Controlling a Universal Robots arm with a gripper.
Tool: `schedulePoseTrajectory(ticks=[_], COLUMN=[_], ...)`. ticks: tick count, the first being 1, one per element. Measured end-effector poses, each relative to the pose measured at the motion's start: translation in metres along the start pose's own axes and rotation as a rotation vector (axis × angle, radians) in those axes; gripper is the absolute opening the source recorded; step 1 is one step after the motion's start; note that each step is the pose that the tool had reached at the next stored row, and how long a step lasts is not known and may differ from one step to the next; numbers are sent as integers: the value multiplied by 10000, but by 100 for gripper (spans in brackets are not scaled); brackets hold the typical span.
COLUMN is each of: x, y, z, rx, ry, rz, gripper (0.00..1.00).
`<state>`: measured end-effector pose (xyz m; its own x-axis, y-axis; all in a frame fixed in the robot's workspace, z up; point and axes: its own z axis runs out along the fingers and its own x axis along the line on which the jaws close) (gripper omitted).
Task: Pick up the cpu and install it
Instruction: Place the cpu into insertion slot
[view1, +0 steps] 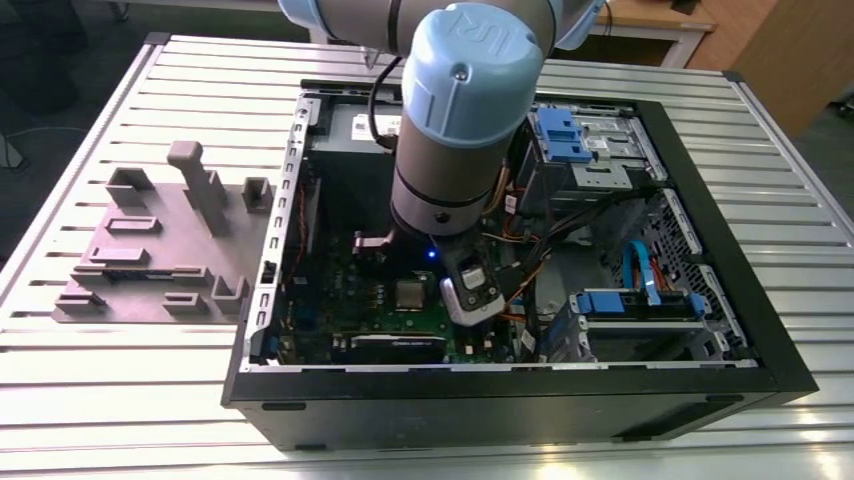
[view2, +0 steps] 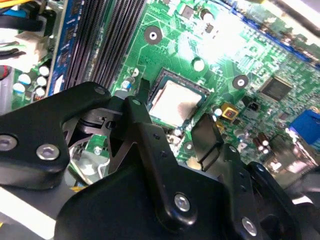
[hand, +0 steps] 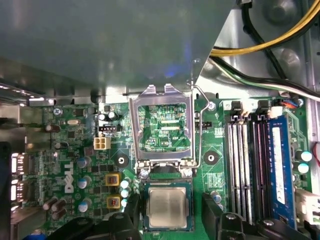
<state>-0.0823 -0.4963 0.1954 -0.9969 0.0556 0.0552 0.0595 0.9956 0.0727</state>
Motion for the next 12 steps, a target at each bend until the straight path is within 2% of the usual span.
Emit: schedulePoseTrajectory(ticks=[4, 5, 6, 7, 8, 9, 11, 12], x=[5, 6, 7, 7, 7, 7, 7, 8], y=[6, 8, 9, 10, 10, 10, 10, 10], z=[-91, -107, -123, -135, -140, -139, -139, -140], rx=[3, 3, 5, 5, 4, 2, 3, 4], ry=[38, 49, 57, 61, 64, 64, 66, 66], rz=[3, 4, 4, 5, 4, 5, 5, 5], gripper=[59, 53, 53, 46, 40, 40, 29, 29])
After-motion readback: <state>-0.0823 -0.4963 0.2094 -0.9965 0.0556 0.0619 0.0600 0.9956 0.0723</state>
